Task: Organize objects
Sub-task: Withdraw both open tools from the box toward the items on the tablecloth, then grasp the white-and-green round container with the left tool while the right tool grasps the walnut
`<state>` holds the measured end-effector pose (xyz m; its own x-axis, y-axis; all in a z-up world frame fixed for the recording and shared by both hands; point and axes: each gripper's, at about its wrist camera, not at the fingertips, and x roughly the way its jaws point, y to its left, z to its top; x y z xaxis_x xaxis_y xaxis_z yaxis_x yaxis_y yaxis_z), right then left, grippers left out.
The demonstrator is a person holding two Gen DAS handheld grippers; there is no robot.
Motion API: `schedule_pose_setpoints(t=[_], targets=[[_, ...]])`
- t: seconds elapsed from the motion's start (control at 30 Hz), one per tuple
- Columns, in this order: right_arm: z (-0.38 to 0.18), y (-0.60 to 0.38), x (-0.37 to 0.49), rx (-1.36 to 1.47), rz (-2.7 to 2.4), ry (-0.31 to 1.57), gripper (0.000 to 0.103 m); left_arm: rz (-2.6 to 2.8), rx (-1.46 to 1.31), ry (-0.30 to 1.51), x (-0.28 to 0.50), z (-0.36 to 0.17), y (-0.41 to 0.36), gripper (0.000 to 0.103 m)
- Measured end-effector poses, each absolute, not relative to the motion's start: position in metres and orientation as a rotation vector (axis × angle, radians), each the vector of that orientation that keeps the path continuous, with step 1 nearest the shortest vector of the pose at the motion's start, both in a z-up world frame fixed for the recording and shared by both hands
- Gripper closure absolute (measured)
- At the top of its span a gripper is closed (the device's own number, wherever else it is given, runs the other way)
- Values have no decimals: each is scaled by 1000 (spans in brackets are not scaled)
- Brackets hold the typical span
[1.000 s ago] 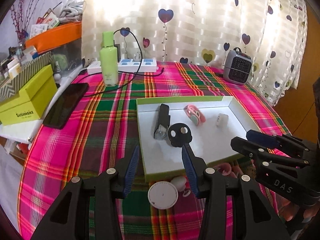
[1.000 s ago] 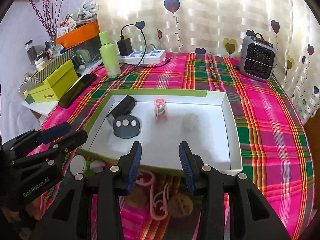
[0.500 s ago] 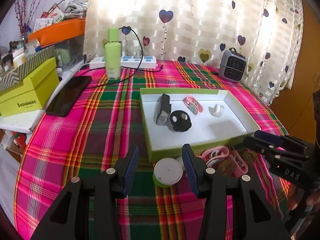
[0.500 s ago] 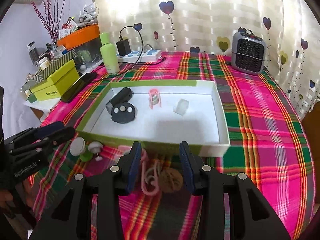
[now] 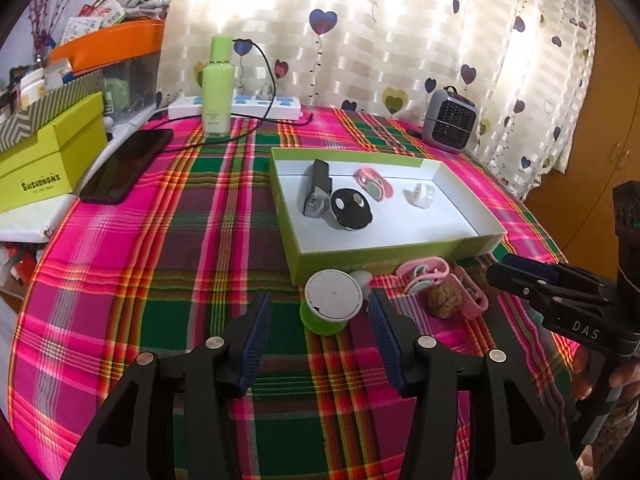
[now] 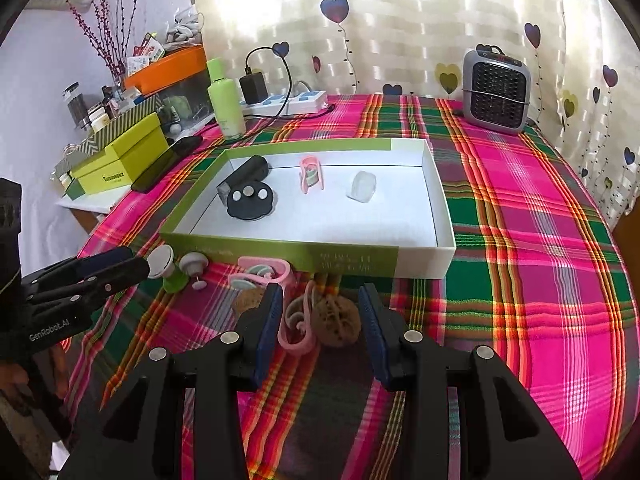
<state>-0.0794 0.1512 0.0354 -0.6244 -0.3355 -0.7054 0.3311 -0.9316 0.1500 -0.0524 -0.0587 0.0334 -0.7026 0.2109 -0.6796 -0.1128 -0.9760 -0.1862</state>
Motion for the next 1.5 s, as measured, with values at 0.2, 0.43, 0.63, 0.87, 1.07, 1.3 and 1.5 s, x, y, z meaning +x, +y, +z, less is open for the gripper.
schedule_pose_setpoints(t=[0.2, 0.43, 0.63, 0.87, 1.07, 1.3, 1.5], targets=[[33, 156, -74, 1102, -2533, -27, 62, 2722, -1131, -193, -57, 29, -54, 53], [30, 160, -71, 1108, -2524, -37, 62, 2717, -1154, -179, -66, 25, -49, 53], [26, 163, -75, 1130, -2547, -27, 62, 2715, -1156, -171, -73, 22, -45, 53], [24, 166, -82, 1143, -2562, -37, 62, 2706, -1175, -201, -76, 19, -47, 53], [23, 164, -84, 1149, -2546, -34, 62, 2703, -1183, -214, -78, 16, -48, 54], [21, 164, -89, 1157, -2529, -70, 62, 2697, -1194, -236, -81, 14, -51, 54], [19, 164, -91, 1171, -2506, -97, 62, 2697, -1194, -237, -81, 14, -51, 65]])
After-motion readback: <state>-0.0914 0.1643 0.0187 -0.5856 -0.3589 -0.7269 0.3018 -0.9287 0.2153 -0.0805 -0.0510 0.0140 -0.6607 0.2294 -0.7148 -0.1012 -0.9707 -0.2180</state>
